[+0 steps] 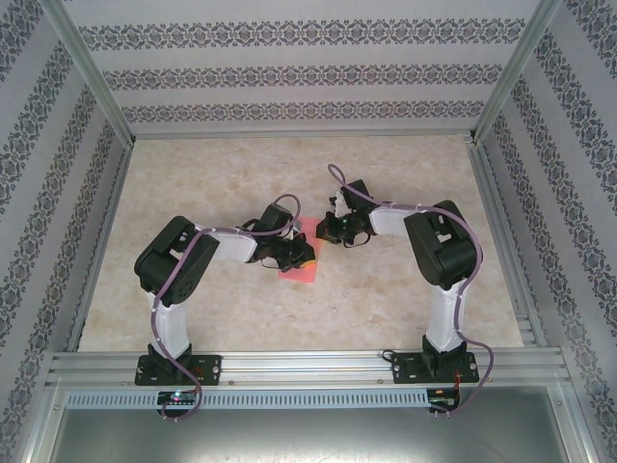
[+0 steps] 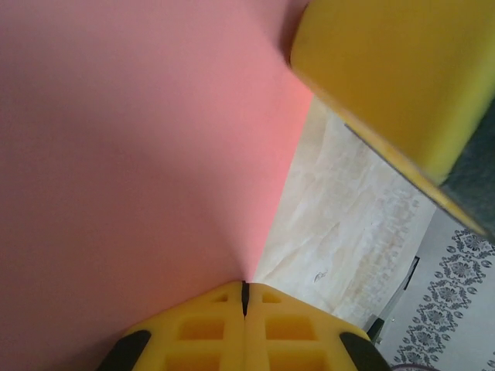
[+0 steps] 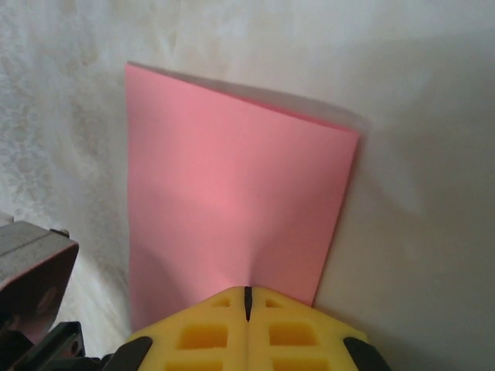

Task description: Fold a paper plane with a square sheet of paper (pick it up from the middle)

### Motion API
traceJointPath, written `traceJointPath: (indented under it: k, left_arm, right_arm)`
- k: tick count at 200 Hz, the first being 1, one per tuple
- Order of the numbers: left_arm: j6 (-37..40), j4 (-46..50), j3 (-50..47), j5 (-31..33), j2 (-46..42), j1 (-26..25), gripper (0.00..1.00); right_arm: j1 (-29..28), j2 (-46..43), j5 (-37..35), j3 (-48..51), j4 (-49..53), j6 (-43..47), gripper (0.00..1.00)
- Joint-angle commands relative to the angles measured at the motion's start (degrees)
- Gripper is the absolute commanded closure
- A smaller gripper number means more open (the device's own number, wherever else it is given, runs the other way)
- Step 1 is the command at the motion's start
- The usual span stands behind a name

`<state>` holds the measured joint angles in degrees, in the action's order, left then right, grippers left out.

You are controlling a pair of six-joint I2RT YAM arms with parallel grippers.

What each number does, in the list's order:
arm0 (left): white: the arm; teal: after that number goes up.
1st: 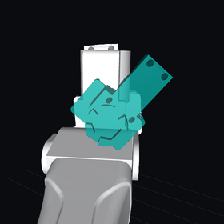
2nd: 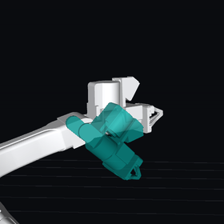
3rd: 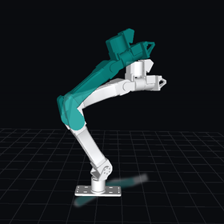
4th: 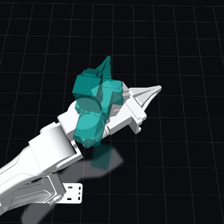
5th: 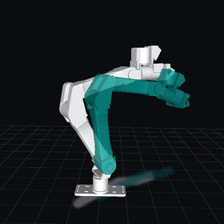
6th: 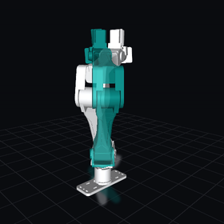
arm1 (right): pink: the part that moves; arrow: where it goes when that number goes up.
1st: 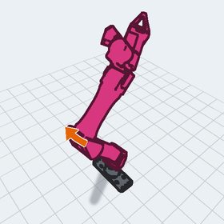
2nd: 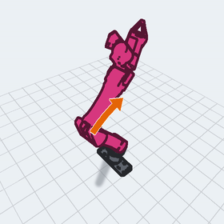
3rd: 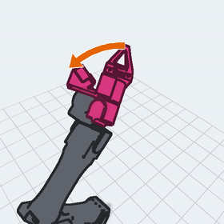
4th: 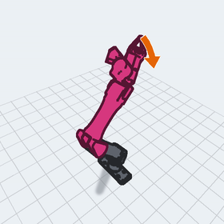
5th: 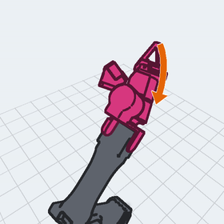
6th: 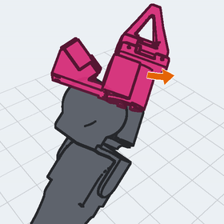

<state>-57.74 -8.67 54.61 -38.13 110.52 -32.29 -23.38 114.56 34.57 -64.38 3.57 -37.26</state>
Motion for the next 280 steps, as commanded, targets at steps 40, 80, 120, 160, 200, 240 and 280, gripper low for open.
traceJointPath:
  k: [40, 80, 120, 160, 200, 240, 280]
  left_arm:
    - [5.5, 5.1, 5.0, 4.4, -0.3, -0.8, 0.87]
    - [5.5, 3.7, 5.8, 3.3, 1.8, -1.0, 0.88]
    - [7.4, 6.5, 7.9, 2.1, 3.5, -2.0, 0.94]
    - [8.3, 9.4, 6.6, 3.1, 3.8, -3.4, 0.98]
    - [7.5, 10.0, 0.9, 4.2, 1.1, -5.6, 0.99]
    - [4.4, 7.6, -5.6, 5.7, -2.1, -9.2, 0.99]
    - [2.6, 6.9, -10.2, 7.7, -6.0, -10.9, 0.99]
  right_arm:
    - [1.2, 3.0, 0.2, -3.5, 4.8, 4.5, 1.0]
    - [1.3, 3.8, 0.2, -3.6, 5.3, 4.5, 1.0]
    - [1.3, 4.3, -0.2, -3.9, 5.6, 4.4, 1.0]
    - [1.5, 4.7, -1.0, -4.0, 6.4, 4.5, 1.0]
    - [2.3, 4.7, -1.4, -3.7, 5.9, 4.4, 1.0]
    - [2.9, 5.1, -1.5, -3.7, 5.7, 4.8, 1.0]
    - [3.3, 5.1, -1.4, -3.3, 5.3, 5.1, 1.0]
